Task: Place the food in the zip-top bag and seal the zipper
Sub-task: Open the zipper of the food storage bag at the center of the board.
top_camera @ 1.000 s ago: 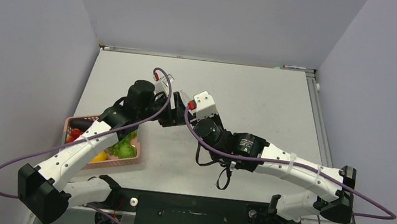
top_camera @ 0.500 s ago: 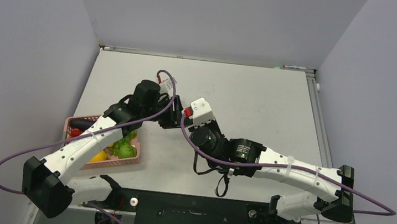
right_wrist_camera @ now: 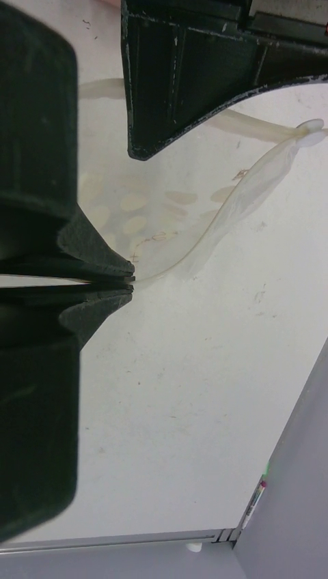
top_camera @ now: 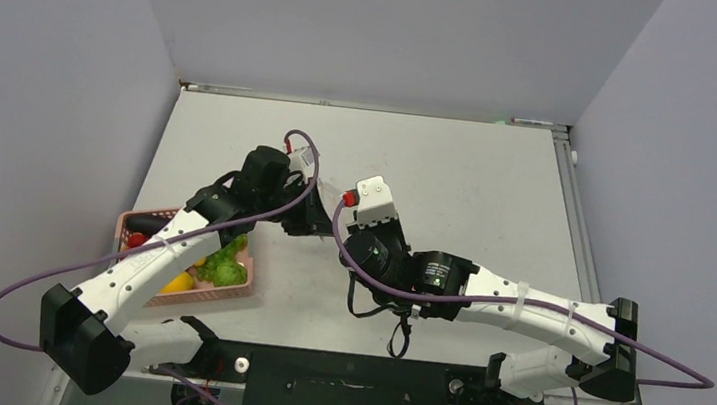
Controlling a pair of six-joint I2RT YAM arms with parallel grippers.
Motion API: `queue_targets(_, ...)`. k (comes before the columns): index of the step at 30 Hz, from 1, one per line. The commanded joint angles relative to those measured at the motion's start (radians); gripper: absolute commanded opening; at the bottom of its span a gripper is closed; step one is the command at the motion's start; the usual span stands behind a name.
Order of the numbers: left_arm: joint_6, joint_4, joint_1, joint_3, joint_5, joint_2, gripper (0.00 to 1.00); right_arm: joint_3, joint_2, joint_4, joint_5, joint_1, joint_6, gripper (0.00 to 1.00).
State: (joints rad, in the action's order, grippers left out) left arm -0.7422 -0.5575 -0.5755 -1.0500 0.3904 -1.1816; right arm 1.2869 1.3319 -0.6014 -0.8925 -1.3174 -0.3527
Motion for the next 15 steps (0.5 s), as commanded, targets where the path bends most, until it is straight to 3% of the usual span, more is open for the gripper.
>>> queue_targets(1,0.064,-0.048,-0.006,-0.068,-0.013,0.032,0.00,0.032,0.021,-0.045,-0.089,-0.009,-0.070,0.05)
queue_targets(9,0.168,-0.171,-0.006,-0.141,-0.059,0.028,0.00,0.042,0.021,-0.106,-0.123,-0.005,-0.151,0.05)
queue_targets(15,0.290,-0.281,-0.007,-0.264,-0.064,-0.005,0.00,0.040,0.014,-0.117,-0.004,0.022,-0.160,0.05)
